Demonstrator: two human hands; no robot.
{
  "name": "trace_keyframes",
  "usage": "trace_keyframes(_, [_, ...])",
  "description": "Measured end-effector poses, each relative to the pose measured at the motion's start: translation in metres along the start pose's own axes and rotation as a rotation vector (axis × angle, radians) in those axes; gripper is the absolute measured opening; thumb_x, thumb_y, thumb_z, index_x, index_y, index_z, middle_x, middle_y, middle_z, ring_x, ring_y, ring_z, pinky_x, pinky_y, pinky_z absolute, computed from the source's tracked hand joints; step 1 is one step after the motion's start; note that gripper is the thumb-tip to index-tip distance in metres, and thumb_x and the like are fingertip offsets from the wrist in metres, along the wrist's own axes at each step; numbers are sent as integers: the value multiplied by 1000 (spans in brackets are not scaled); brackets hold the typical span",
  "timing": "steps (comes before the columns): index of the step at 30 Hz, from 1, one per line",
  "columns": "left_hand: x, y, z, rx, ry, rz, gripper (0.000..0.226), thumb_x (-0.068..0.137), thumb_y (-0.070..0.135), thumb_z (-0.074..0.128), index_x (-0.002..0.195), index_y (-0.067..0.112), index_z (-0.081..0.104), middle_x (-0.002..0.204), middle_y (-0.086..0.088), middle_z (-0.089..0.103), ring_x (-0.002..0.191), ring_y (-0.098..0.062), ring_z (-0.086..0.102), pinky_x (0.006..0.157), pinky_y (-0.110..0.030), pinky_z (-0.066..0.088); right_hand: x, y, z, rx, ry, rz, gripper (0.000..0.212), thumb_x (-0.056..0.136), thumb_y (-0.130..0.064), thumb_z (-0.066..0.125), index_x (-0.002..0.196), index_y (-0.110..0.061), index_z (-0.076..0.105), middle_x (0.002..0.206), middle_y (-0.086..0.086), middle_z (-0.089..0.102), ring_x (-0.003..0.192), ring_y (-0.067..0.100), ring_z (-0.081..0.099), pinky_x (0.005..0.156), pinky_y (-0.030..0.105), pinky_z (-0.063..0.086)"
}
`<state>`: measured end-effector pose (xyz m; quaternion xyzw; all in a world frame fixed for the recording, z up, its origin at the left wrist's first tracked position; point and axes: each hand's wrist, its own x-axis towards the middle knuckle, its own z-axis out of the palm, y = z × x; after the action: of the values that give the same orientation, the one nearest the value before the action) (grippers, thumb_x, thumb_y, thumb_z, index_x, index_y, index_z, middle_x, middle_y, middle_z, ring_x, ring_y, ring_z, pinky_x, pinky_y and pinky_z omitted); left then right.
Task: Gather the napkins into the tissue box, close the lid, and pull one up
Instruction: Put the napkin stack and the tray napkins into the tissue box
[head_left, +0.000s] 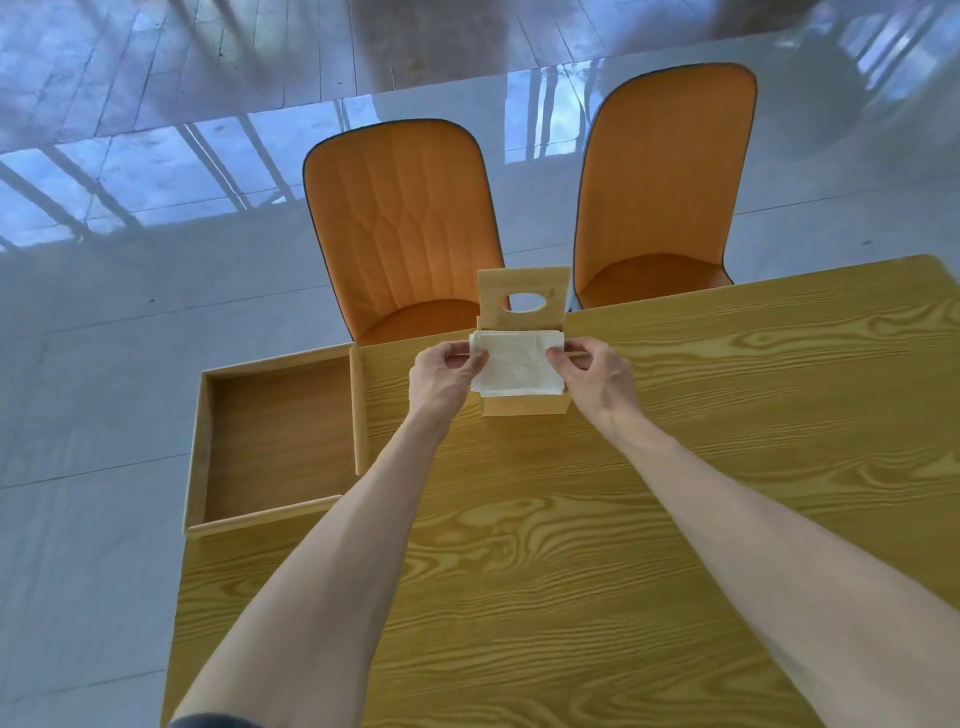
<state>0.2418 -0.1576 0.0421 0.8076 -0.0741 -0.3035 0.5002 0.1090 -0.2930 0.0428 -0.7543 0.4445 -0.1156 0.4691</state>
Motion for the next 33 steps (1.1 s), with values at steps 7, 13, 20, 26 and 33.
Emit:
trace_keyframes(7, [3, 9, 21, 195, 152, 34, 33, 86, 37, 72, 115, 25, 62, 102, 4, 75, 90, -15, 68, 76, -32, 52, 16, -2, 6, -157, 75, 48, 34, 95, -40, 60, 106, -11, 74, 101, 5, 76, 80, 17, 63, 70, 31, 54])
trace_keyframes(13, [9, 6, 31, 323, 214, 94, 23, 87, 38, 69, 107, 27, 68, 102, 8, 72, 95, -14, 66, 77, -36, 54, 23, 2, 13, -188, 111, 92, 30, 92, -40, 64, 102, -13, 74, 100, 4, 75, 90, 21, 68, 75, 34, 56])
trace_keyframes(20, [17, -3, 34, 378, 213, 36, 26, 85, 34, 70, 110, 26, 64, 109, 3, 66, 101, -15, 60, 70, -30, 43, 30, 7, 18, -203, 124, 137, 31, 88, -39, 70, 110, -18, 62, 106, 1, 66, 91, 18, 63, 70, 30, 48])
trace_keyframes(26, [22, -6, 38, 364, 176, -19, 41, 85, 29, 70, 122, 25, 53, 110, 2, 66, 100, -20, 64, 79, -40, 54, 35, 11, 18, -144, 87, 201, 41, 86, -41, 72, 115, -19, 51, 101, -1, 65, 87, 19, 65, 74, 38, 56])
trace_keyframes(33, [24, -1, 34, 308, 82, -83, 41, 88, 33, 66, 126, 25, 54, 114, 1, 66, 100, -21, 65, 85, -44, 56, 41, 8, 13, -114, -8, 250, 42, 88, -41, 68, 120, -20, 51, 98, -4, 65, 80, 17, 66, 73, 37, 56])
